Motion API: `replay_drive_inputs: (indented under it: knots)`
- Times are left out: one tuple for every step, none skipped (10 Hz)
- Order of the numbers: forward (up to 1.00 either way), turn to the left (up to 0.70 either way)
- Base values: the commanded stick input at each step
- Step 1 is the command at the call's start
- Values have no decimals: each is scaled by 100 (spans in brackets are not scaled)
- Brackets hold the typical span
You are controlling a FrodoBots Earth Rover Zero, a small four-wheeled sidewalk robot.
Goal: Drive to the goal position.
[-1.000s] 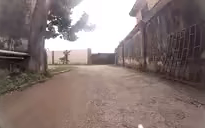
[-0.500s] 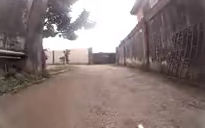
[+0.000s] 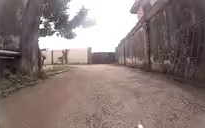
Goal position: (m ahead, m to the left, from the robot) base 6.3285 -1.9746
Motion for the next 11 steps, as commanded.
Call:
replay_drive_inputs:
  knots:
    - [50, 0]
    - [50, 0]
    - [50, 0]
    - [50, 0]
    - [50, 0]
    - [50, 0]
    - [50, 0]
    - [50, 0]
    - [50, 0]
    - [50, 0]
    - [50, 0]
